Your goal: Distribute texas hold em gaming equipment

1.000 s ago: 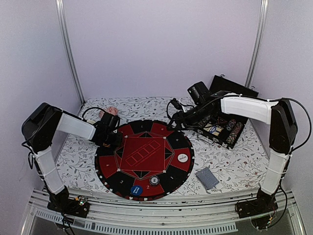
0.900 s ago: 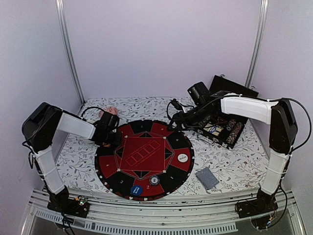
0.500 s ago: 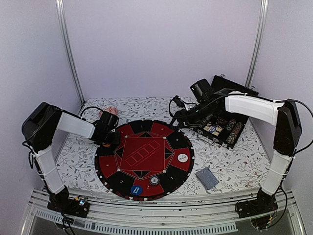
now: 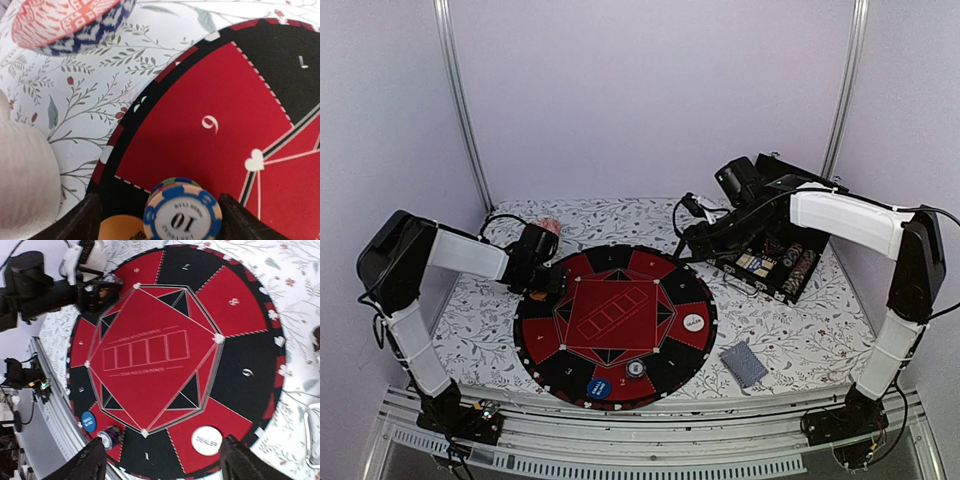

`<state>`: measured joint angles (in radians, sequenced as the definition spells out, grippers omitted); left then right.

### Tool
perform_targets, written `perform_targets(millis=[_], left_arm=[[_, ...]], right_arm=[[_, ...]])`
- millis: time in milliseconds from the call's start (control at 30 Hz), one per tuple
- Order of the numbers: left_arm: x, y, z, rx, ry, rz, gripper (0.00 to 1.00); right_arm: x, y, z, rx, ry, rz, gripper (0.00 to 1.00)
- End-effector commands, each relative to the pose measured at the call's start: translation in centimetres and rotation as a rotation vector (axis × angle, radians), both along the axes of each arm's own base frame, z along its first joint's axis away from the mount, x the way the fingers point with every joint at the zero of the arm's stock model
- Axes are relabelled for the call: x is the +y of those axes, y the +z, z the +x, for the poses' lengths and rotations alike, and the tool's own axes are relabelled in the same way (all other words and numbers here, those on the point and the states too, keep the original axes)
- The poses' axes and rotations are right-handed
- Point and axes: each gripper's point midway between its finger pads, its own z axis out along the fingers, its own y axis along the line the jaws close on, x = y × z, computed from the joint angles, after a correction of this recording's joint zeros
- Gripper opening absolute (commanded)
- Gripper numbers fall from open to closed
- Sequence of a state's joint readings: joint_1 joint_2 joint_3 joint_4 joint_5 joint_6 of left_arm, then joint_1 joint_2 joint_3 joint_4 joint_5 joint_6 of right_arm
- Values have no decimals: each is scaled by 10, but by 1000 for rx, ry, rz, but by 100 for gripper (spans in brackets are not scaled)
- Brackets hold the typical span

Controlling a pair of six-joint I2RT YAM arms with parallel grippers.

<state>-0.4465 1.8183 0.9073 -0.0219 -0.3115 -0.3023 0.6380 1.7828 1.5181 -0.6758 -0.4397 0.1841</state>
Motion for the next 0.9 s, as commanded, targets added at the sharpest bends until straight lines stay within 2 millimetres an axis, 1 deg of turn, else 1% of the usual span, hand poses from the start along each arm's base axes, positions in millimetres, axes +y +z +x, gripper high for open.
perform_targets(millis=[0,33,100,133,200,300,333,400,433,500,567,633,733,800,867], left_arm=[[-2,48,6,-66,-35,-26,85],[-5,59,5,-85,-49,-36,86],[-12,81,5,-129,-79,-57,88],[-16,92,3,-152,-97,-64,88],[-22,113,-1,-198,-134,-69,88],[-38,140,-10,-259,-225,-57,89],[-42,147,-13,-274,-251,-59,89],[-50,161,-19,-303,-291,-70,89],[-53,169,-22,-318,-308,-79,89],[-58,175,-27,-328,-334,-95,89],[-61,178,-31,-330,-354,-104,89],[-64,176,-33,-325,-369,-105,89],[-66,171,-34,-312,-379,-100,89],[-69,167,-35,-302,-389,-102,89],[-71,165,-35,-295,-396,-104,89]], right_arm=[[-35,23,1,-101,-52,-122,85],[-44,18,-4,-90,-59,-158,88],[-66,0,-14,-43,-99,-244,90],[-79,-17,-24,-2,-120,-296,90],[-102,-37,-42,59,-169,-371,91],[-129,-58,-73,143,-231,-431,99],[-138,-67,-82,174,-256,-465,99],[-149,-84,-105,237,-279,-532,99],[-152,-91,-117,253,-271,-571,99],[-153,-100,-137,277,-250,-615,99],[-144,-104,-153,293,-207,-614,99],[-140,-113,-166,303,-169,-635,99],[-141,-126,-179,324,-142,-671,99],[-137,-128,-183,317,-117,-675,99],[-135,-127,-182,295,-108,-686,99]])
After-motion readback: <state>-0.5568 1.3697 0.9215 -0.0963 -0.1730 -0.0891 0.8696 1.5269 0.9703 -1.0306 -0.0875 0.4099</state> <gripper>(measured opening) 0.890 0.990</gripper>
